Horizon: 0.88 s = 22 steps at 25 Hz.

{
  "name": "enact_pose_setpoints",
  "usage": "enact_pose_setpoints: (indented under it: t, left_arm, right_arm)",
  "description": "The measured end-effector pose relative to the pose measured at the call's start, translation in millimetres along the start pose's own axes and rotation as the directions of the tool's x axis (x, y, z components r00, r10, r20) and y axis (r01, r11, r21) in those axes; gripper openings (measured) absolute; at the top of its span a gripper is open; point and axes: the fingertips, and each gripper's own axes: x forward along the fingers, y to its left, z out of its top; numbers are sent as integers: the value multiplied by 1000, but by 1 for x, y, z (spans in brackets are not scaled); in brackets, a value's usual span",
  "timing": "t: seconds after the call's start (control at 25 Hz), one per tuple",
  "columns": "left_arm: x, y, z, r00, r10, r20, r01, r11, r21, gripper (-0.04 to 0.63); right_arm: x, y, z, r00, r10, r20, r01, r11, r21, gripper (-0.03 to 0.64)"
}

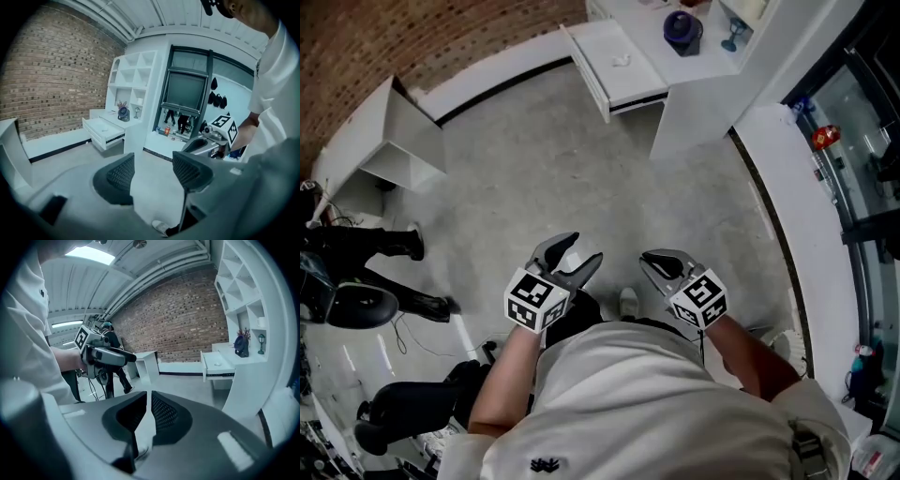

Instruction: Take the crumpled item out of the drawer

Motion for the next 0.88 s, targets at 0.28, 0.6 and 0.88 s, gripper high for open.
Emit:
enact_pose_setpoints:
  t: [0.28, 0.6, 0.88]
  left_arm:
    - [29, 74, 22, 997, -75, -11, 75, 997, 15, 255]
    - [30, 187, 63, 986, -162, -41, 165, 981, 97, 255]
    - [46, 268, 77, 977, -200, -76, 208, 970, 125, 255]
  right_arm:
    - [43, -45, 32, 995, -100, -9, 100, 994, 43, 44]
    - [125, -76, 104, 974, -226, 11, 225, 970, 89, 44]
    - [178, -91, 144, 958, -286, 11, 283, 951, 124, 40]
